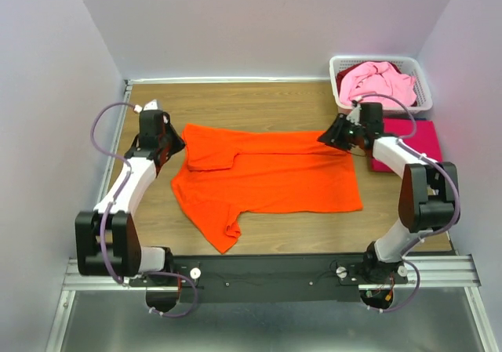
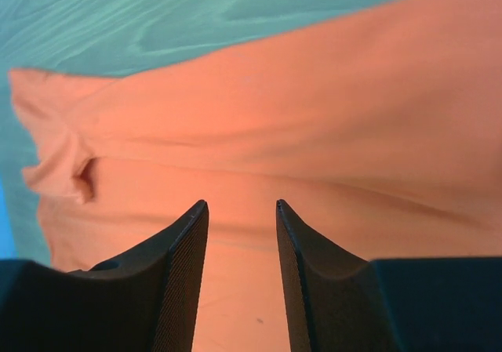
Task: Fold and stack the t-shirts
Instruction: Fold the tshirt
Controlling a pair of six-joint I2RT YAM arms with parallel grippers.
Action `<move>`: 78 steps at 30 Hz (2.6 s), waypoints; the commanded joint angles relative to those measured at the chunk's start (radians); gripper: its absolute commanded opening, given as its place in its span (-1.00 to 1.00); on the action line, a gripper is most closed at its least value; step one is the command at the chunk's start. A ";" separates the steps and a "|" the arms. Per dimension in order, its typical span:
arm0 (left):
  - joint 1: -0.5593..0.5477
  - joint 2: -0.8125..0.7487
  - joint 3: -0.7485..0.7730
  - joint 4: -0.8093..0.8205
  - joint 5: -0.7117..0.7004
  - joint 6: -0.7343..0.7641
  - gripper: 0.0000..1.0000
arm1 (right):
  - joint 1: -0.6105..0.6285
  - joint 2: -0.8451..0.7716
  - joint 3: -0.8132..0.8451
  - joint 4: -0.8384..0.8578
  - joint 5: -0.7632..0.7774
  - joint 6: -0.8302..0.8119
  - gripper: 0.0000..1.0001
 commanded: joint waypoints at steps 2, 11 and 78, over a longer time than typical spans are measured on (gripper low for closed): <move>-0.013 0.146 0.058 0.001 0.041 0.026 -0.39 | 0.153 0.062 0.054 0.103 -0.089 0.050 -0.01; -0.013 0.205 -0.032 0.099 0.073 0.092 0.03 | 0.438 0.261 0.056 0.572 -0.152 0.313 0.18; -0.027 0.229 0.128 -0.092 -0.008 0.090 0.24 | 0.565 0.369 0.310 0.146 0.096 0.001 0.01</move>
